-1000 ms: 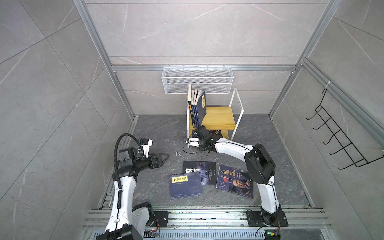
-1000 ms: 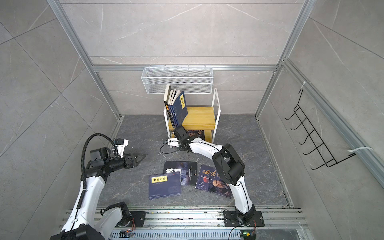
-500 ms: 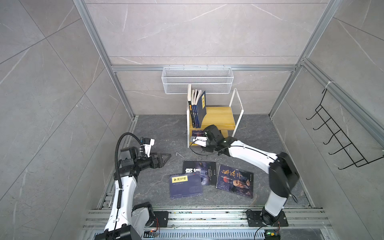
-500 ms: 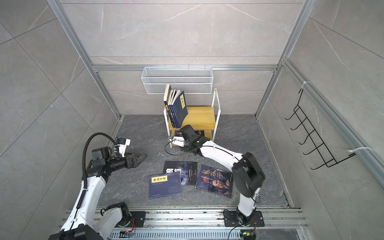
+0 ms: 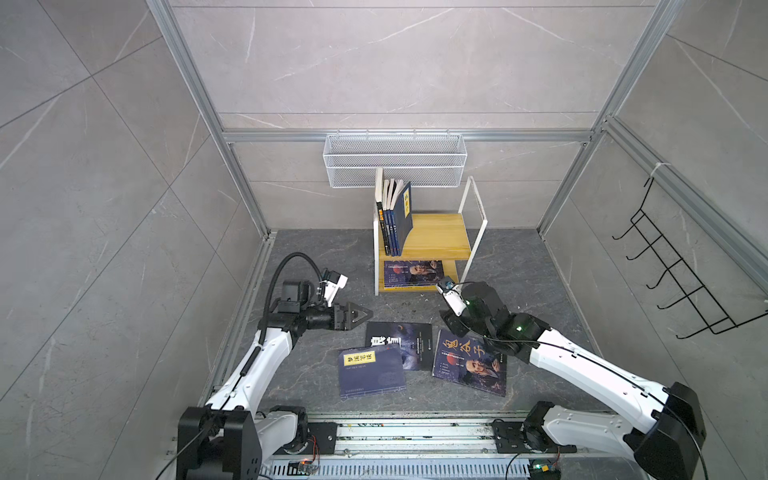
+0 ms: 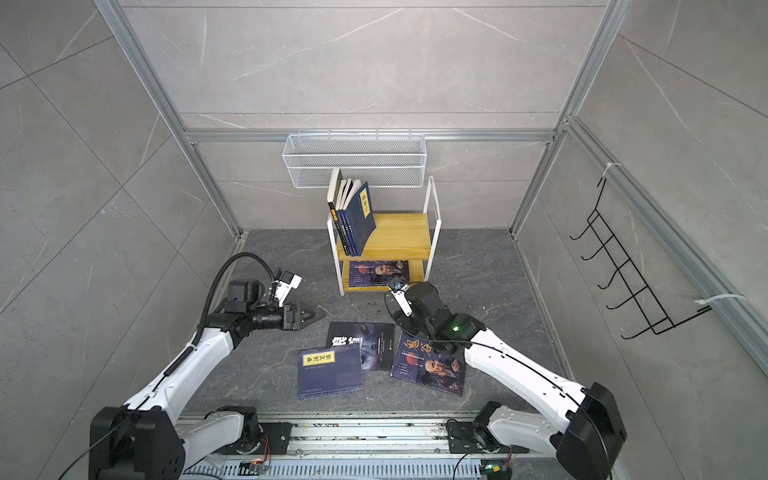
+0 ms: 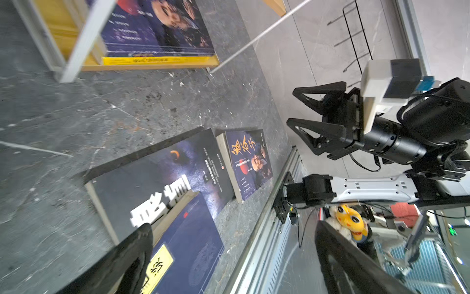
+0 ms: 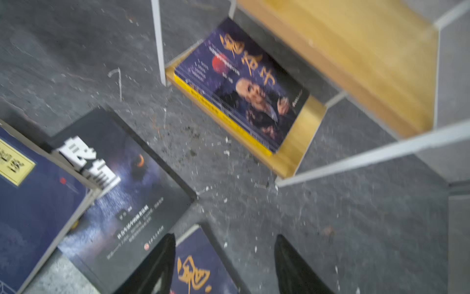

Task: Stacking books/files
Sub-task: Move the book to the bookshelf, then pick up the book from the bottom-center of the table.

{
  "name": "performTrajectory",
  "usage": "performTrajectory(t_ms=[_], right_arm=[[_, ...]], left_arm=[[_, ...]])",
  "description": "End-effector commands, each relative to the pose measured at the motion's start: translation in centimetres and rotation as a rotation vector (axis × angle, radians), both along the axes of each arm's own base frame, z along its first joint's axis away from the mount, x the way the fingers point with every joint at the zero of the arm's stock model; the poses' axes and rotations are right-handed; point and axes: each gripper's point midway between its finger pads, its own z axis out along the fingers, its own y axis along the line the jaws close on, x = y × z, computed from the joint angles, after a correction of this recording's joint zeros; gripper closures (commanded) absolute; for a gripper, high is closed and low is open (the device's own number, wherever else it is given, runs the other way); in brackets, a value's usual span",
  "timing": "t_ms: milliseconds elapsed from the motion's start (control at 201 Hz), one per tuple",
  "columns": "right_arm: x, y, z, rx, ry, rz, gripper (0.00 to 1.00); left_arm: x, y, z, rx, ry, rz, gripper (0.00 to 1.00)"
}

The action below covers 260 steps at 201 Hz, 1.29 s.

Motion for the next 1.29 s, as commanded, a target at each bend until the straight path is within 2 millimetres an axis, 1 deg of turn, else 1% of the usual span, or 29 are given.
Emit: performTrajectory(t_ms=[0,95,119,134,209,294,349,433,553,737,822,916,991,1051,1115,1230,1290], right_arm=[[-1.7,-3.0,-1.5,0.077,0.121,-0.256,0.35],[-2.7,-5.1,-2.9,0.106,0.182,-0.428,0.37],[-3.0,-5.6,-3.2,0.112,0.201,-0.469,0.38],[-3.2,-5.8,-3.4,0.115,0.207,-0.486,0.38],[-4.4,-6.8,-4.6,0.123,0.268,-0.568,0.39],[-5.4,-8.3,-6.0,0.097,0.298,-0.659,0.40],[-6.0,-9.6,-6.7,0.066,0.307,-0.723,0.42],[-6.9,-10.6,-7.9,0.059,0.349,-0.795,0.44],[-7.5,-11.6,-10.0,0.078,0.387,-0.871,0.45],[-8.1,-13.0,-11.7,0.097,0.415,-0.963,0.44],[-8.3,-13.8,-12.3,0.106,0.429,-1.004,0.44],[-8.5,-14.0,-13.0,0.140,0.463,-1.015,0.45],[-8.2,-14.2,-13.6,0.174,0.479,-1.025,0.45],[-7.8,-14.5,-14.0,0.193,0.493,-1.035,0.46],[-7.4,-14.6,-14.4,0.219,0.516,-1.044,0.46],[-6.6,-14.3,-15.3,0.272,0.547,-1.033,0.49],[-6.5,-14.5,-15.9,0.276,0.565,-1.041,0.51]], left_arm=[[0.6,-2.0,1.0,0.063,-0.072,-0.082,0.00],[1.2,-4.2,0.4,0.094,-0.060,-0.139,0.00],[1.5,-4.8,0.0,0.098,-0.033,-0.144,0.01],[1.7,-5.1,0.0,0.096,-0.029,-0.143,0.01],[2.6,-6.5,-1.2,0.085,0.058,-0.119,0.04],[3.3,-7.4,-3.0,0.077,0.153,-0.066,0.09],[3.2,-7.9,-3.7,0.052,0.181,-0.057,0.11],[2.3,-9.1,-4.5,0.054,0.215,-0.089,0.13],[0.2,-11.4,-5.8,0.076,0.275,-0.153,0.16],[-3.1,-15.1,-7.6,0.100,0.404,-0.236,0.16],[-3.9,-16.9,-8.1,0.111,0.451,-0.270,0.17],[-4.5,-18.8,-8.1,0.142,0.481,-0.310,0.18],[-4.9,-20.0,-8.1,0.165,0.488,-0.343,0.20],[-5.4,-20.7,-8.4,0.177,0.503,-0.361,0.20],[-5.9,-21.1,-8.9,0.195,0.524,-0.368,0.20],[-6.6,-20.7,-10.5,0.247,0.574,-0.343,0.23],[-6.8,-20.6,-10.9,0.261,0.587,-0.338,0.25]])
